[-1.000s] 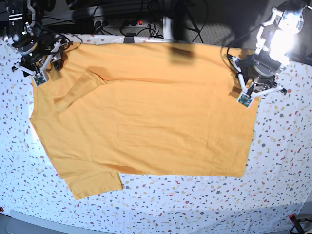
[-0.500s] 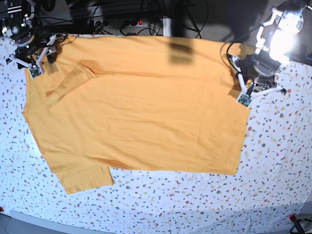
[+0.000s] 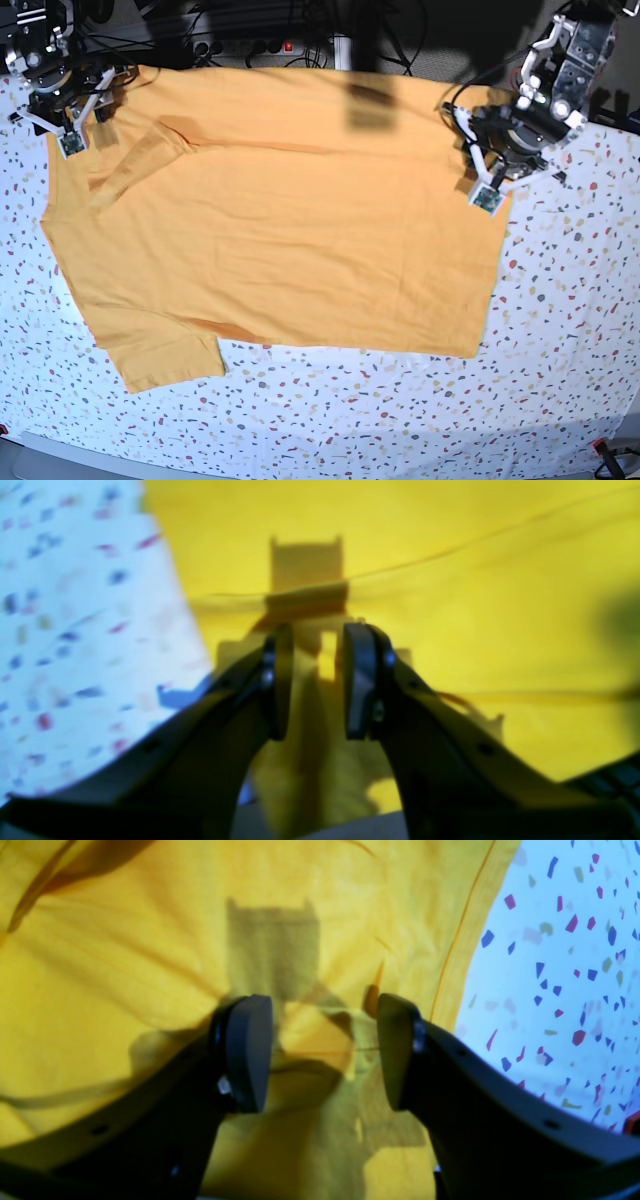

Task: Fold the T-shirt properly
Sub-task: 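Hold the shoulder corners and pull them apart to smooth the shirt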

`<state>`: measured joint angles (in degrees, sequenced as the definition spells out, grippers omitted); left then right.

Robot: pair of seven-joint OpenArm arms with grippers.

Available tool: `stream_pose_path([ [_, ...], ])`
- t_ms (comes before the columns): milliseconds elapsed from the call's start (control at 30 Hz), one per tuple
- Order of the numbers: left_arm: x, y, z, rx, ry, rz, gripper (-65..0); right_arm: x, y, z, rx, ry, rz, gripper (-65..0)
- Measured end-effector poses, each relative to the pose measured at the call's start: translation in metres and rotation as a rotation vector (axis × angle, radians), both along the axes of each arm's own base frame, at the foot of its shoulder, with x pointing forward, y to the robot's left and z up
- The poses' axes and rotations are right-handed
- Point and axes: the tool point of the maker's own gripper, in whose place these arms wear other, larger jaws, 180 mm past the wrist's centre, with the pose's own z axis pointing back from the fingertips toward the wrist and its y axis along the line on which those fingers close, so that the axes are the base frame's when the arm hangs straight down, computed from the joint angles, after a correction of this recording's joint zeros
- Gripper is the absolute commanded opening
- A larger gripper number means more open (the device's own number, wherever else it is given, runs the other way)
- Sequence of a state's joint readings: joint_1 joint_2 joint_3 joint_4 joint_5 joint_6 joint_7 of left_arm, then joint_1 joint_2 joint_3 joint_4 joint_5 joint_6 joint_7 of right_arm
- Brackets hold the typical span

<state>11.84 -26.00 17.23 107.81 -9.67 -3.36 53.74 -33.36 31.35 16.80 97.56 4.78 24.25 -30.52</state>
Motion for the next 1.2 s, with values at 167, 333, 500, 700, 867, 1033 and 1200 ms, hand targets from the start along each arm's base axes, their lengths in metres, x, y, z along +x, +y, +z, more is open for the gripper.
stream_pose_path([
  [167, -0.002, 0.009, -0.011, 0.036, -0.006, 0.003, -48.7, 0.012, 0.001, 0.004, 0.001, -0.023, -0.006, -31.5],
  [333, -0.002, 0.019, -0.028, 0.047, 0.002, 0.018, -48.7, 0.024, 0.001, 0.009, 0.001, -0.05, -0.007, -31.5],
  [500, 0.002, 0.021, -0.034, 0.033, -0.017, 0.024, -48.7, 0.037, 0.011, 0.023, 0.008, -0.095, 0.02, -31.5],
  [700, 0.004, 0.025, -0.034, 0.081, -0.033, 0.001, -48.7, 0.053, 0.03, 0.051, 0.004, -0.17, 0.074, -31.5],
  [867, 0.007, 0.041, -0.033, 0.165, -0.049, 0.005, -48.7, 0.058, 0.047, 0.064, 0.066, -0.202, 0.085, -31.5],
  [1033, 0.004, 0.055, -0.034, 0.208, -0.024, 0.005, -48.7, 0.06, 0.049, 0.067, 0.072, -0.21, 0.09, -31.5],
  [1200, 0.004, 0.057, -0.034, 0.212, -0.019, 0.007, -48.6, 0.059, 0.049, 0.067, 0.071, -0.208, 0.089, -31.5],
])
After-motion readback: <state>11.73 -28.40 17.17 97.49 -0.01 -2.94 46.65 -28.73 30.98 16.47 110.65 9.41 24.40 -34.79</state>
